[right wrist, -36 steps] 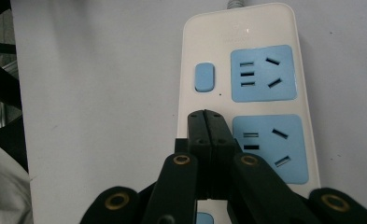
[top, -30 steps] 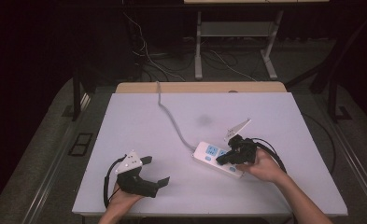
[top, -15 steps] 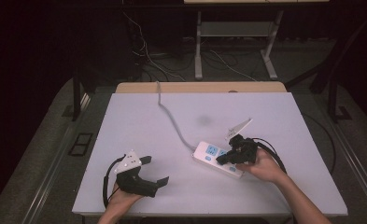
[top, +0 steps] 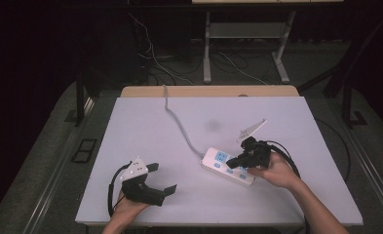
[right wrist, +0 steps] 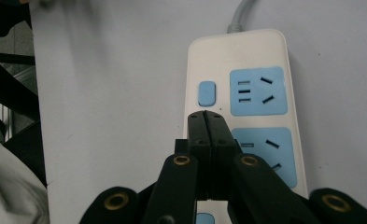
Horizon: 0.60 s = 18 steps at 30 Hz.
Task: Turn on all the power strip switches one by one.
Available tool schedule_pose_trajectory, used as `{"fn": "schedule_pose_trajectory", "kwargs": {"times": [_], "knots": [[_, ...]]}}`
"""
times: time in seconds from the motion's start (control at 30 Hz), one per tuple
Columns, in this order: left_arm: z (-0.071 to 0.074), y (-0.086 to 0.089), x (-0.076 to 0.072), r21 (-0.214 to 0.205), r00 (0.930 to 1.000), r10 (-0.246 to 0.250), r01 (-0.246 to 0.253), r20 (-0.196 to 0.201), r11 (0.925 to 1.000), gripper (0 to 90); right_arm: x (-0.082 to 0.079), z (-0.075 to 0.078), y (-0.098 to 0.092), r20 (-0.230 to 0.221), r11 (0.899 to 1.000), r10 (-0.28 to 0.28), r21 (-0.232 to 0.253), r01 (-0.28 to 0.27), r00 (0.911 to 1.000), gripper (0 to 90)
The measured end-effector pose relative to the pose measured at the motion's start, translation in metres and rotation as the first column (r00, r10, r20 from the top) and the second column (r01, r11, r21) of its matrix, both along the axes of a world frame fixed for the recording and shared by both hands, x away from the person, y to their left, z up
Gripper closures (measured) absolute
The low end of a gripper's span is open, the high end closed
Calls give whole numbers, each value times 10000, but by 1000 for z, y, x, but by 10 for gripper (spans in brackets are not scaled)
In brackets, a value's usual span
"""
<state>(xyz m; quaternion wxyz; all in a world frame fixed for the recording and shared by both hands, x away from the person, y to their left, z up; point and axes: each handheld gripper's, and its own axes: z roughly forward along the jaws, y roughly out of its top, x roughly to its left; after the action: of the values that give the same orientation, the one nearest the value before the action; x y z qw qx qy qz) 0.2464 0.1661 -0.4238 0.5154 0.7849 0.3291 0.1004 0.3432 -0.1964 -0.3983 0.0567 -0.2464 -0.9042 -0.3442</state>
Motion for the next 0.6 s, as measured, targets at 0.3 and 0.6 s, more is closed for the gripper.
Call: {"fn": "schedule_pose_trajectory", "kwargs": {"times": [0.3, 0.6], "knots": [[0, 1, 0, -9, 10000, 21, -21, 7, 10000, 0, 5, 14, 9, 139, 9999, 95, 48, -96, 9999, 900], [1, 2, 0, -73, 10000, 43, -42, 33, 10000, 0, 9, 18, 22, 289, 9995, 298, -89, -296, 9991, 900]]}}
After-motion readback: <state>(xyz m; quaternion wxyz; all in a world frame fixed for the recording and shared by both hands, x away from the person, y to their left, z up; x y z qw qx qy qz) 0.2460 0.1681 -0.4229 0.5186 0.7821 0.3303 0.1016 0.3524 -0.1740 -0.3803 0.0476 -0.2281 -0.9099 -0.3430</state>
